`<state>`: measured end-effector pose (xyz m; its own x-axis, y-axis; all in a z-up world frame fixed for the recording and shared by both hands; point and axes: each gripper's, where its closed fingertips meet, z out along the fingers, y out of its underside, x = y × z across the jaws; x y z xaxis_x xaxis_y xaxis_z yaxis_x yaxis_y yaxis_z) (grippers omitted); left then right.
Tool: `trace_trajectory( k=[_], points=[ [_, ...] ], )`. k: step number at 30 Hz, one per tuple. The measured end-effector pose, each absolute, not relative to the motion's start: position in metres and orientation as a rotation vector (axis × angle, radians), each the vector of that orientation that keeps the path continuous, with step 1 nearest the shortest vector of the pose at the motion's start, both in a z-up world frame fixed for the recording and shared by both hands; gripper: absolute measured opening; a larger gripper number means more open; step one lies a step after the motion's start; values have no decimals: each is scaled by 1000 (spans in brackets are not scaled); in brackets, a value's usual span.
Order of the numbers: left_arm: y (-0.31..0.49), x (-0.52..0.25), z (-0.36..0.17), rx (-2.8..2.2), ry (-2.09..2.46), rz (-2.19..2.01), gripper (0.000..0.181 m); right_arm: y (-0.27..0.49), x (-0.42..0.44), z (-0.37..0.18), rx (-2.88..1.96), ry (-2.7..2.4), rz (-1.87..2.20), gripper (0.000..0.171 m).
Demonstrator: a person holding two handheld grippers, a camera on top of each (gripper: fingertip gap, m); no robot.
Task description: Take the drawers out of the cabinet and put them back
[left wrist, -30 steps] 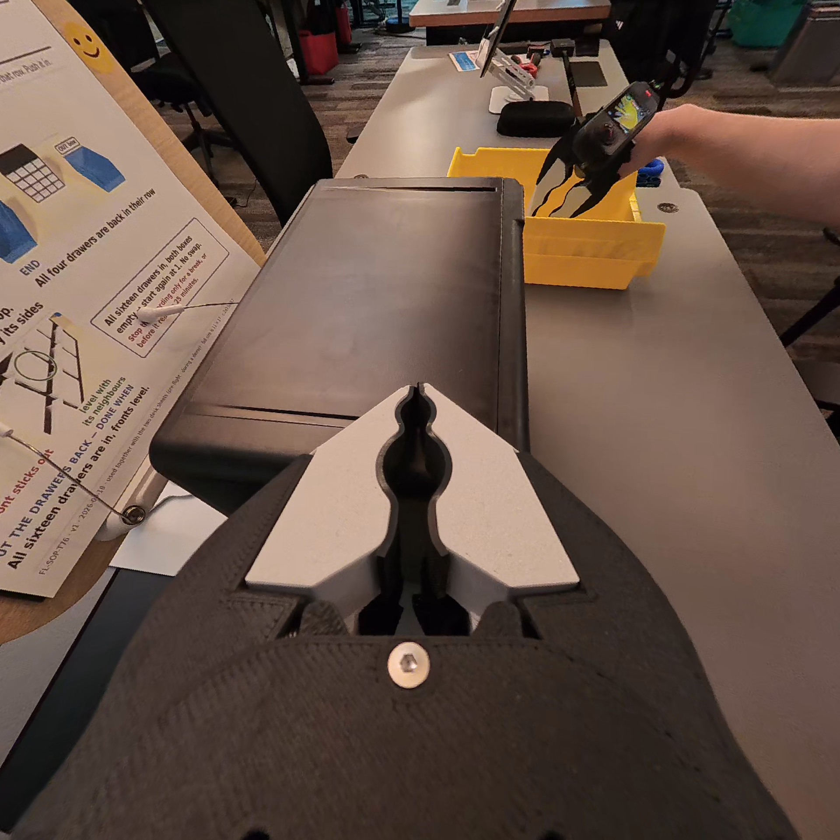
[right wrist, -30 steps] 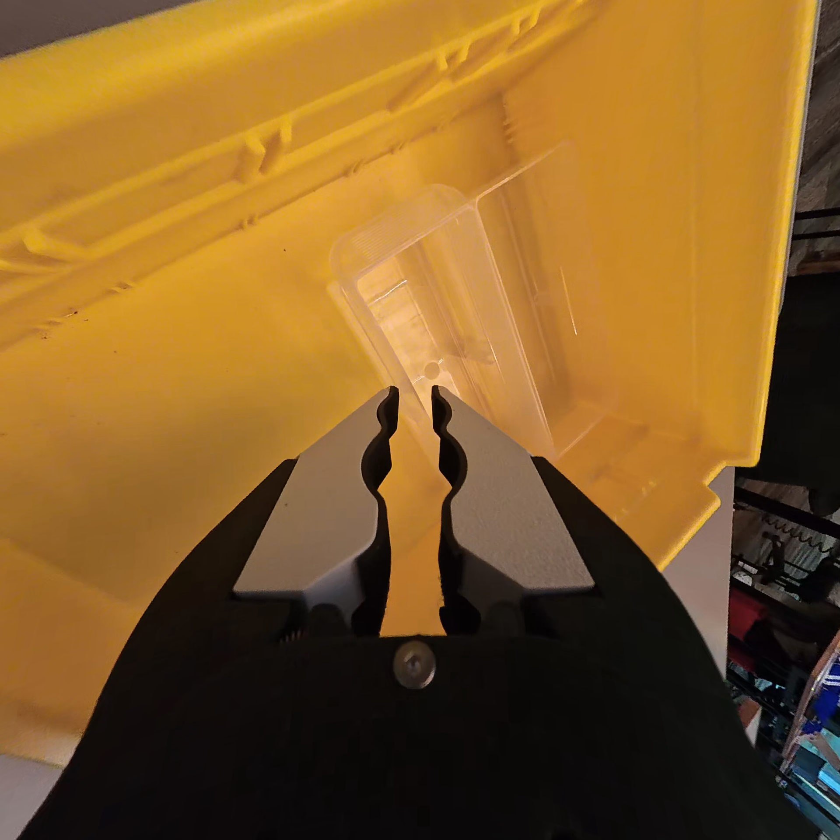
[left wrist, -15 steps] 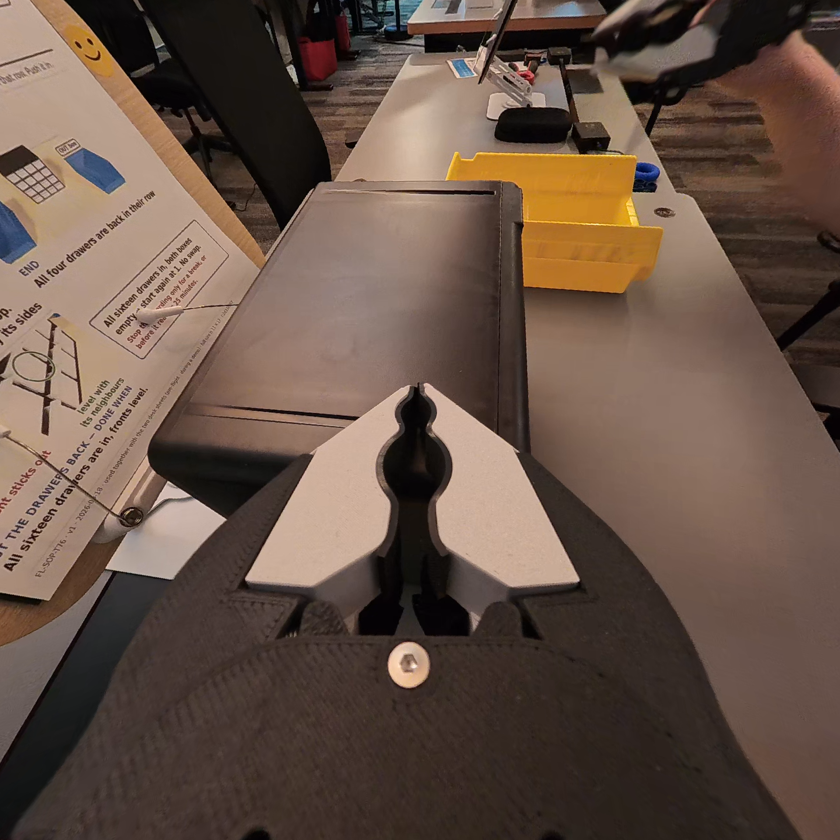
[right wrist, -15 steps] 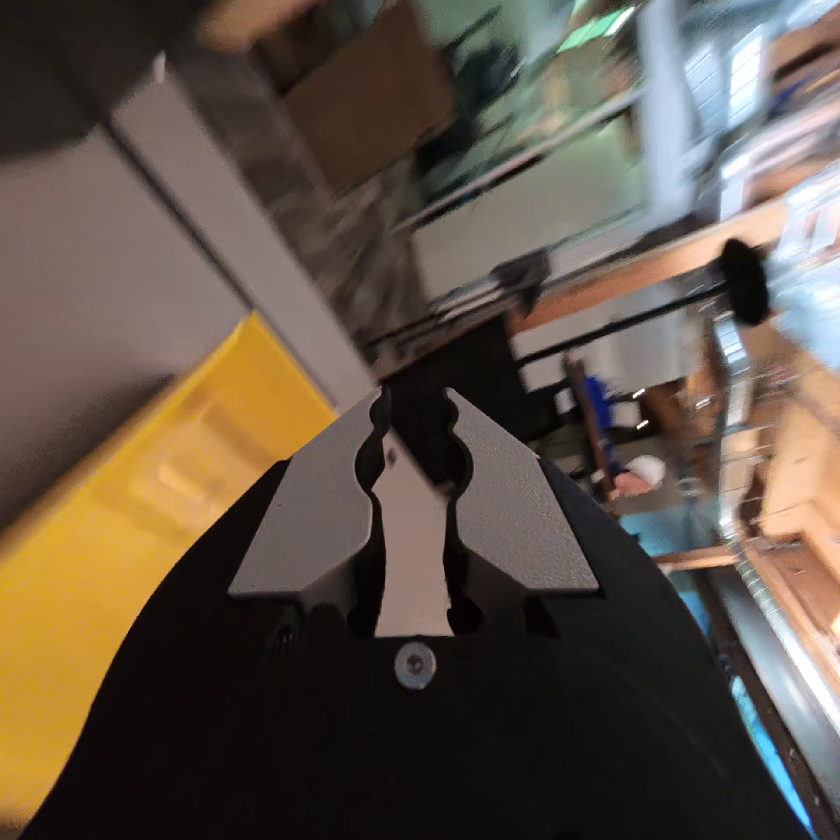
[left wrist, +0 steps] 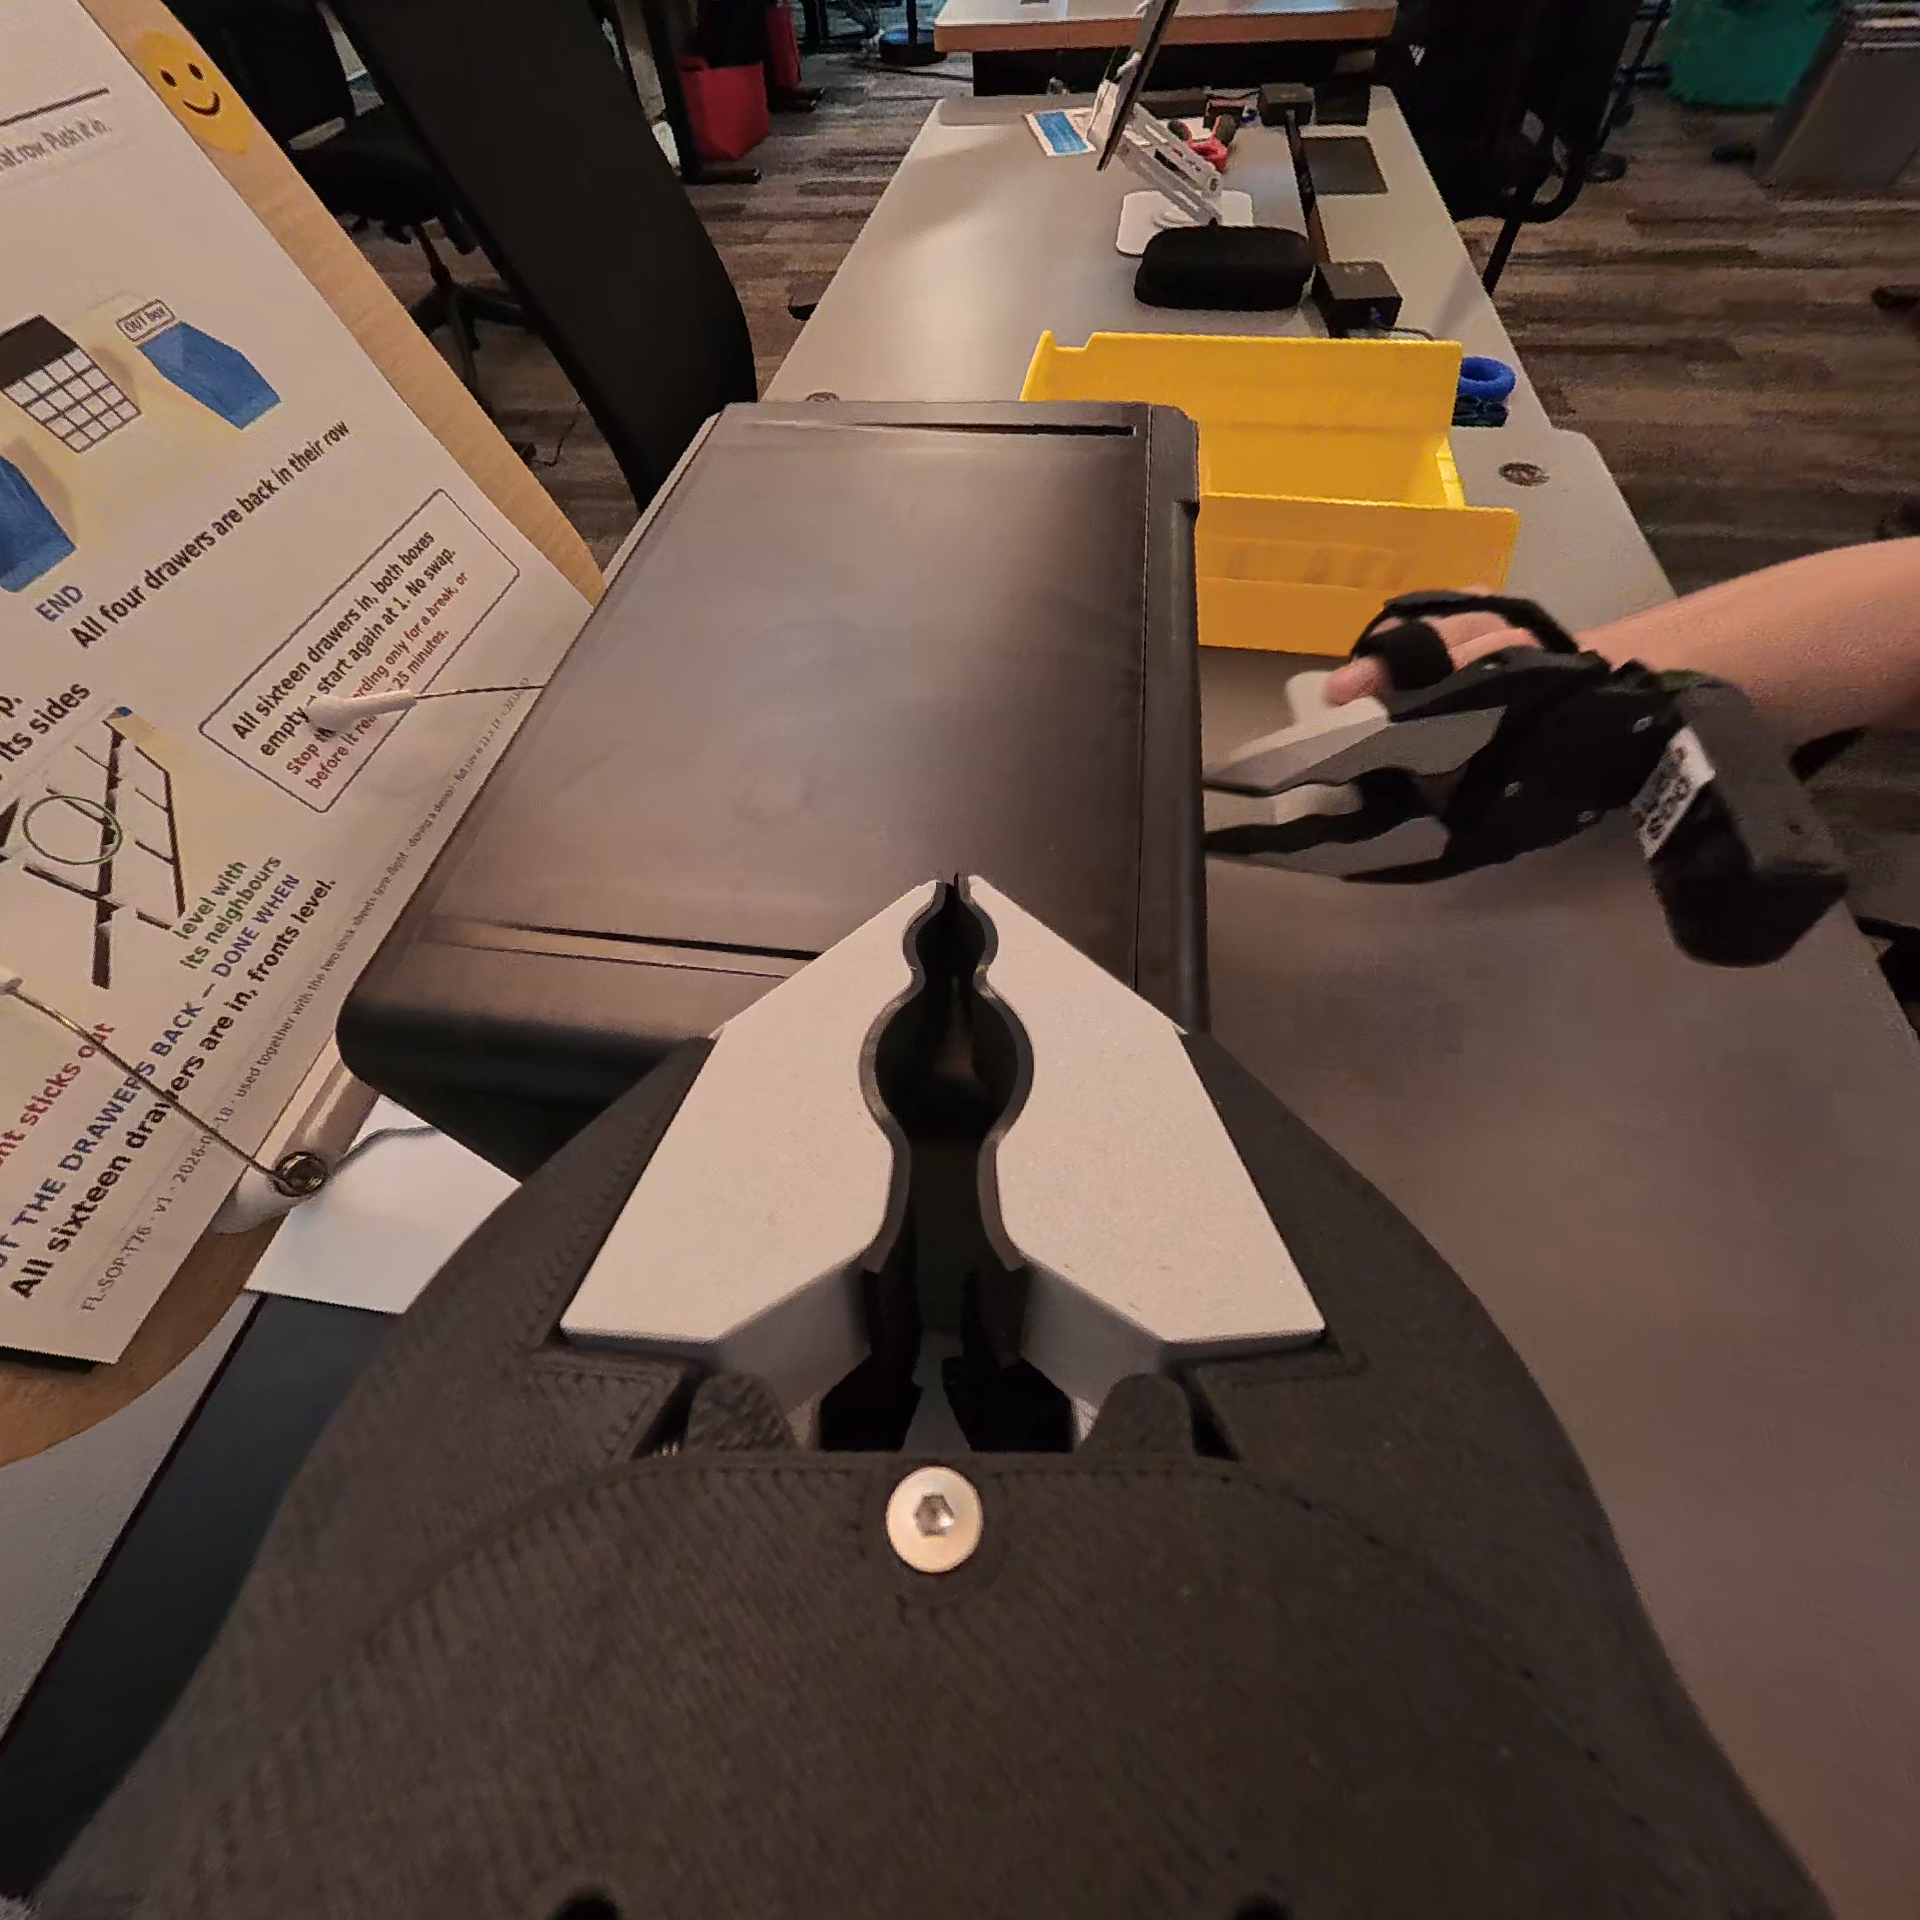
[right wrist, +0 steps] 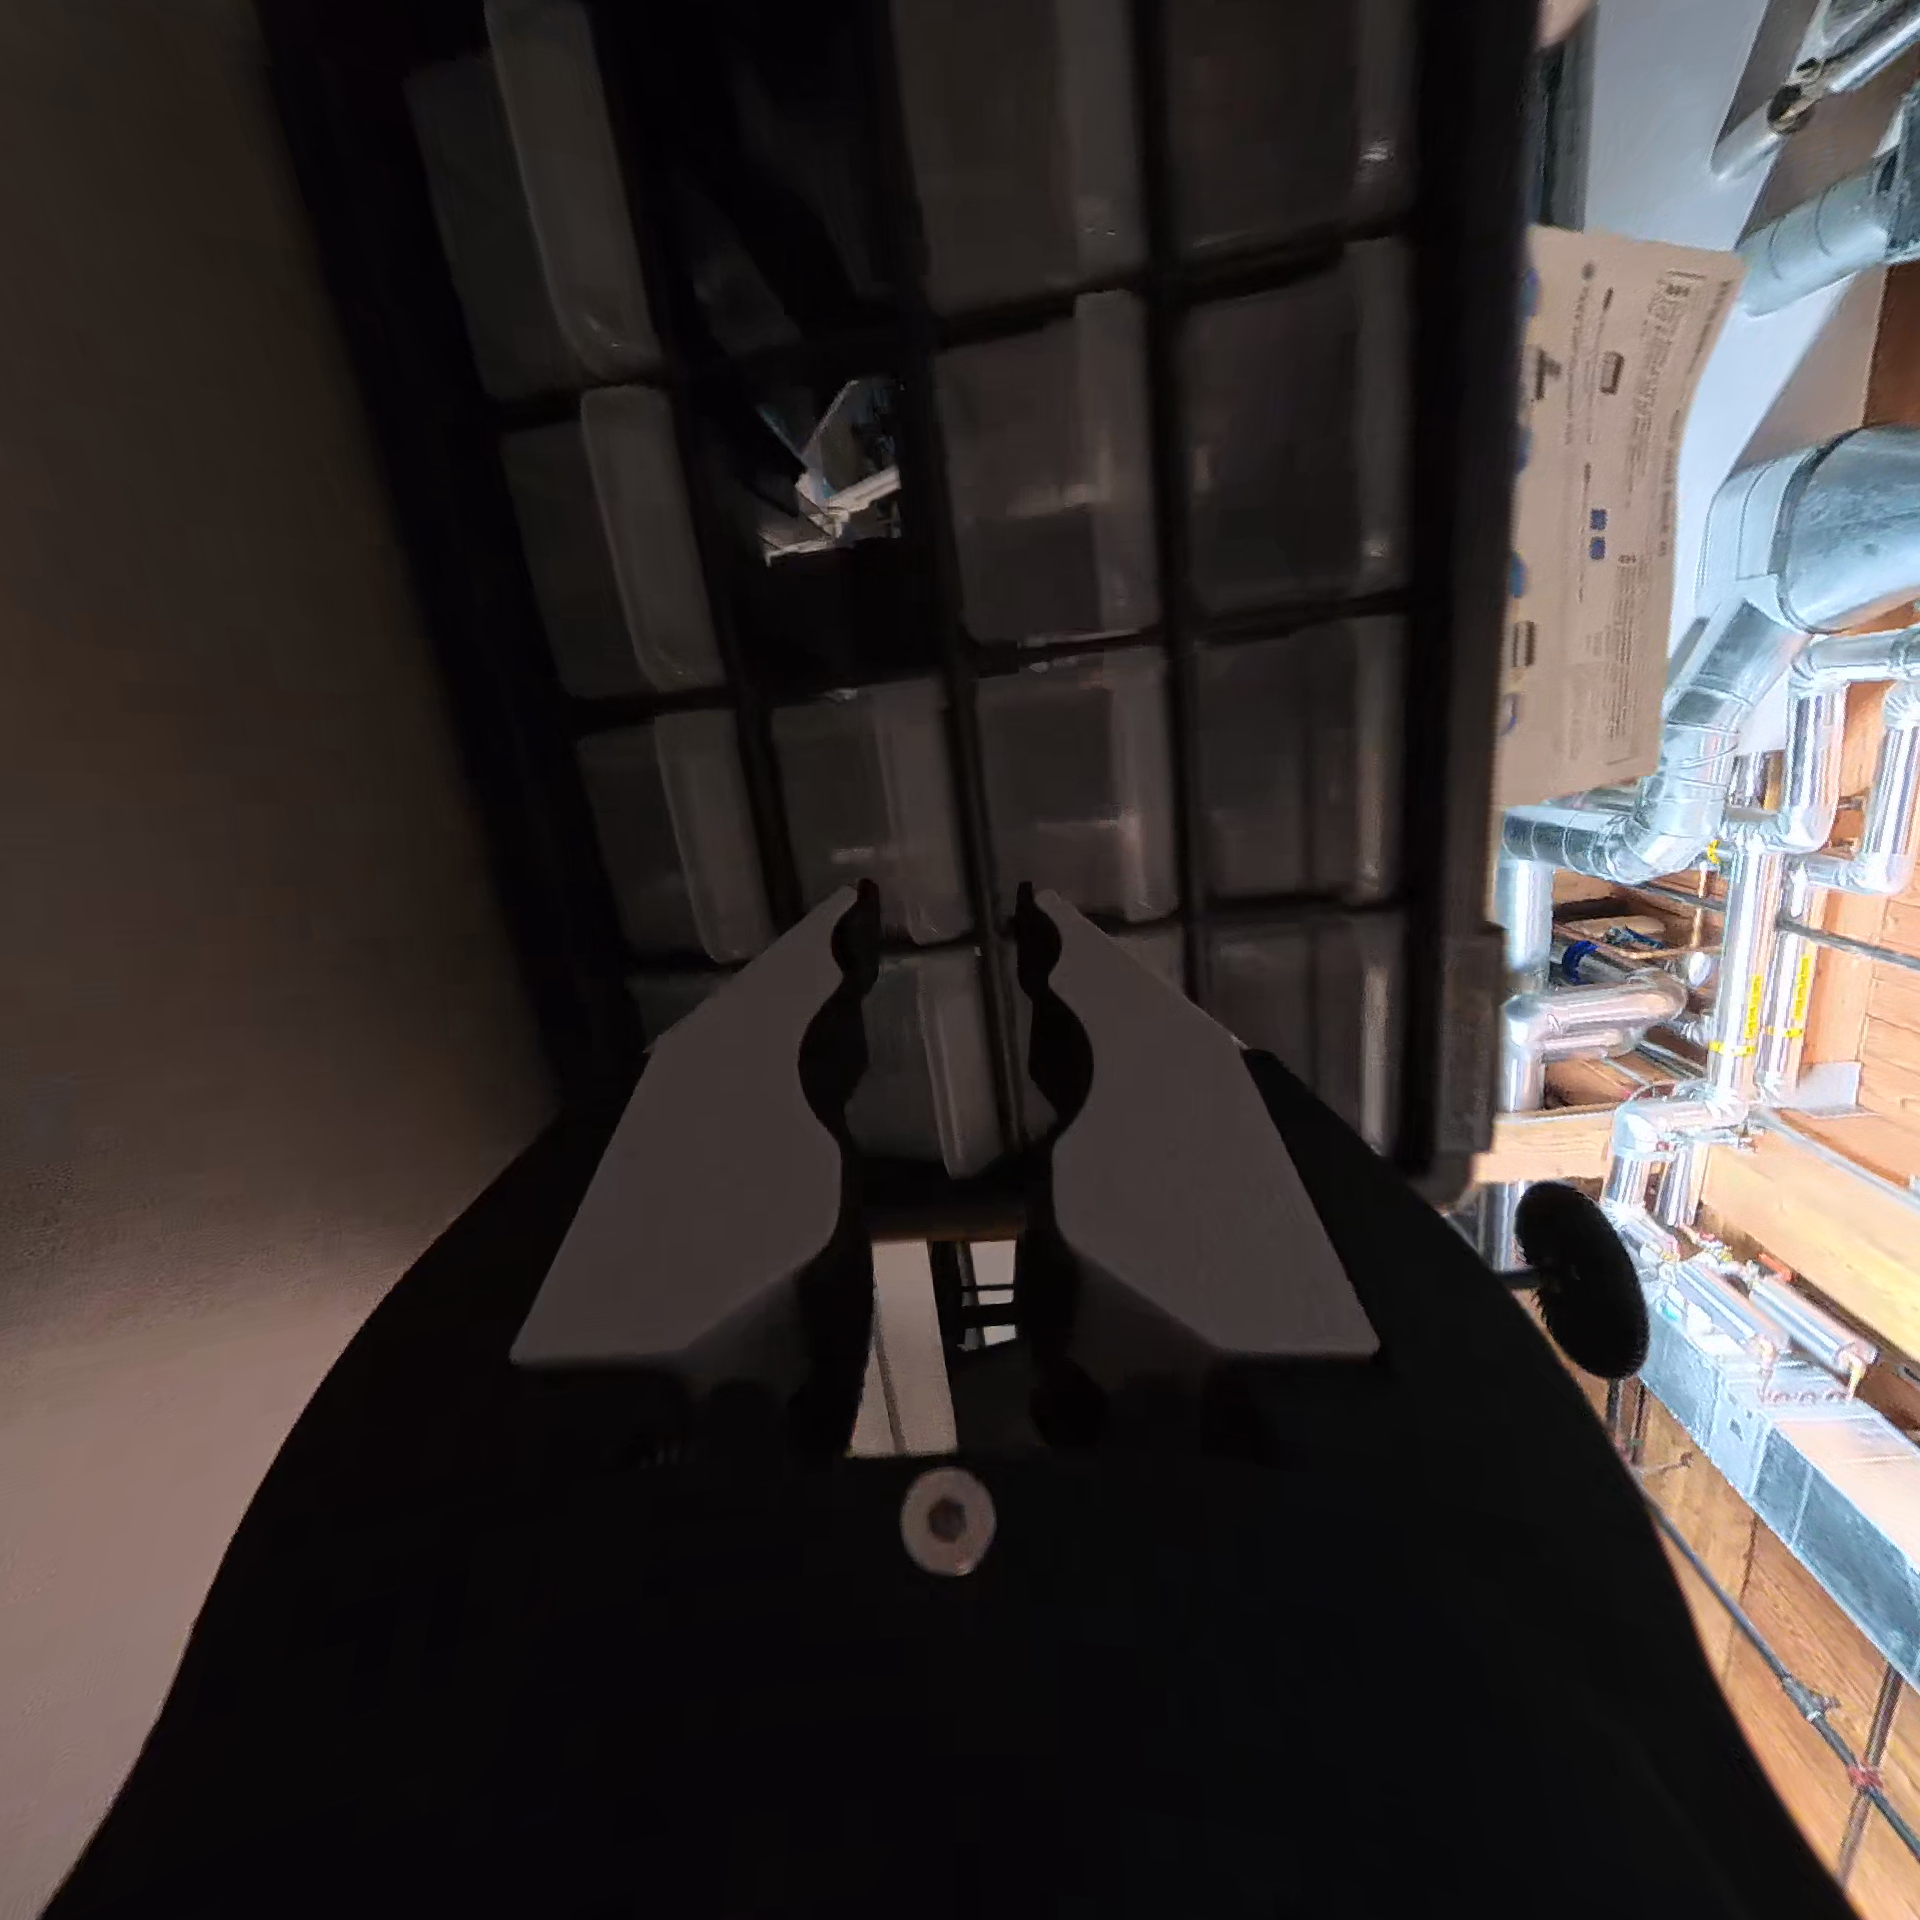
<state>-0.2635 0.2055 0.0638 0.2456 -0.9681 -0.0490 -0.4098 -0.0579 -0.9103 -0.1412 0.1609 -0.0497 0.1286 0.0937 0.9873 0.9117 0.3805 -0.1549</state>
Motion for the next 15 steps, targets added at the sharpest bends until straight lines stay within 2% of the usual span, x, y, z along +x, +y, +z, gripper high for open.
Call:
trace_trajectory(
  k=[9,12,15],
  points=[
    [206,-263,64,-1625,1306,-784,0,184,-157,-60,-863,-1322,-921,22],
    [205,-263,64,-1625,1312,-775,0,182,-157,-53,-815,-1303,-935,8],
    [205,-263,64,-1627,1325,-761,0,173,-157,-53,-809,-1316,-912,8]
  ],
)
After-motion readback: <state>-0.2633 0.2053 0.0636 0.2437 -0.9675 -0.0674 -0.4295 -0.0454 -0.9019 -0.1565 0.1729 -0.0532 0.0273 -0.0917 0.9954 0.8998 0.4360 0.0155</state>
